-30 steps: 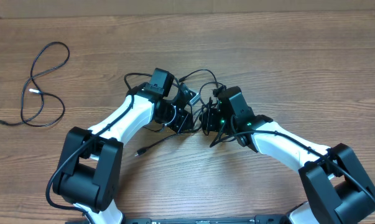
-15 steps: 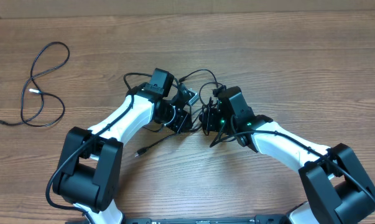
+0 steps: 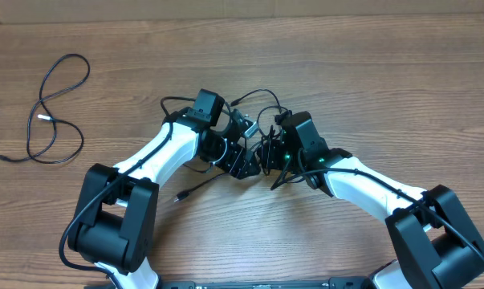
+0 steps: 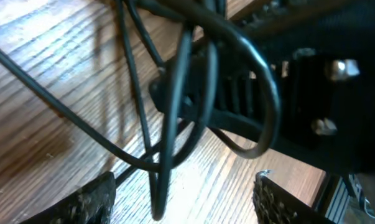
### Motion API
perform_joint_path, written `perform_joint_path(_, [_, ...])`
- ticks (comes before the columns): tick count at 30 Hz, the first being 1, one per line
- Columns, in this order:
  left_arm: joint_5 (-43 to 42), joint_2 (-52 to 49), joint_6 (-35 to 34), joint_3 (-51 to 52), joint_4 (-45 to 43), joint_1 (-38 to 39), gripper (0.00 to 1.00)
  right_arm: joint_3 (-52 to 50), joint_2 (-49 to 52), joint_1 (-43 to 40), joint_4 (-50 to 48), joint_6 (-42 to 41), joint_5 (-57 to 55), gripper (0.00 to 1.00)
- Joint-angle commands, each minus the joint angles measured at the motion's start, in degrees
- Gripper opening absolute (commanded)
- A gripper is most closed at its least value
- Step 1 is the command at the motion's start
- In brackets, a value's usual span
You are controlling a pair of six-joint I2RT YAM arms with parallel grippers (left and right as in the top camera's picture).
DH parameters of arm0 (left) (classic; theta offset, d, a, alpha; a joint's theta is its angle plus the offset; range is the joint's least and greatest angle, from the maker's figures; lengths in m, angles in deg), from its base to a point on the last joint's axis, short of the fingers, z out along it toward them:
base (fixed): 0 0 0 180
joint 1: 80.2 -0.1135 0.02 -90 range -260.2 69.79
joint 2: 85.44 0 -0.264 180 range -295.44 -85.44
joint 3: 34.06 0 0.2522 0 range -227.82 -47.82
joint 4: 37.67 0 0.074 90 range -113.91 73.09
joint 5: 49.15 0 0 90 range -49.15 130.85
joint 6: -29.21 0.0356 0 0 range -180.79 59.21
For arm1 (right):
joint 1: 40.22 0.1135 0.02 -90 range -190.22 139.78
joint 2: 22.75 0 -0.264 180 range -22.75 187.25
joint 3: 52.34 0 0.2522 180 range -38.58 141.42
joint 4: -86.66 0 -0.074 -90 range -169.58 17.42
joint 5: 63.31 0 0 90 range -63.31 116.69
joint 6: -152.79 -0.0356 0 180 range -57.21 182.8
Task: Untangle cables
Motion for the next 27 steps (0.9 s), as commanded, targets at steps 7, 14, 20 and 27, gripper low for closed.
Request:
perform_joint_path(7, [-2.3, 0.7, -1.6, 0.3, -1.2, 0.3, 0.89, -0.1, 0.4, 0.2, -0.2, 0.0, -0.5, 0.08])
perform_joint_path(14, [-1.9, 0.7, -6.8, 0.3, -3.8, 0.5, 0.88, -0.1, 0.4, 0.2, 0.0, 0.0, -0.5, 0.08])
perform_joint_path(20, [0.3, 0.7, -7.6, 0.3, -4.1, 1.4, 0.81, -0.1, 0.4, 0.2, 0.0, 0.0, -0.5, 0.11])
perform_joint_path(27, [1.4, 0.7, -9.3, 0.3, -6.0, 2.8, 0.75, -0.1, 0.4, 0.2, 0.0, 0.0, -0.5, 0.11])
